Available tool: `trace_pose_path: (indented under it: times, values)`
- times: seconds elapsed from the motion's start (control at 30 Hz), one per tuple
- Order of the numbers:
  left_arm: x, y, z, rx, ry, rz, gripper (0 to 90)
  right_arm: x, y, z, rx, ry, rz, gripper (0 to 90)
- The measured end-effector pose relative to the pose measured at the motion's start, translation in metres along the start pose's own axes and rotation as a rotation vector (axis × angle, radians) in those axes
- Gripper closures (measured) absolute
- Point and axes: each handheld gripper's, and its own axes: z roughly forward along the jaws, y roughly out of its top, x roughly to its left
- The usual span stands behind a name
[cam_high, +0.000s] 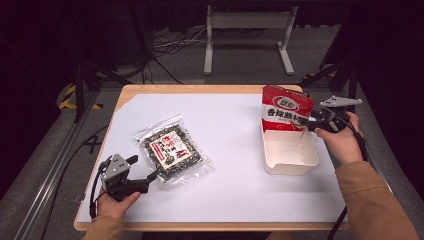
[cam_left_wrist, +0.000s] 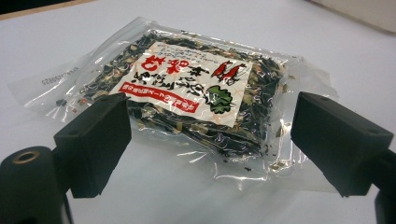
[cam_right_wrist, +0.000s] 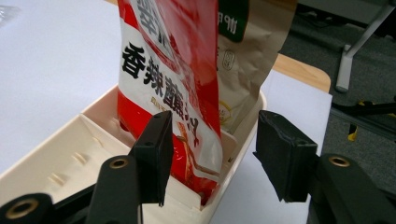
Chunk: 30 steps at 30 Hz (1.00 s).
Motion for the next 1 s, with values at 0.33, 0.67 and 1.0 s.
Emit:
trace_pose_path:
  times: [0.33,0.67,1.0]
  values:
    - [0.001,0.006,-0.001,0.031,-0.009,0.006,13.7,0.013,0.008,-0.034,-0.034,0.051,0.000,46.3]
    - [0.005,0.017,-0.004,0.052,0.008,0.032,9.0,0.040,0.008,-0.058,-0.080,0.120,-0.008,46.1]
    - [0.028,0.028,0.000,0.129,0.085,-0.029,15.9,0.077,0.005,-0.056,-0.112,0.226,-0.064,45.4]
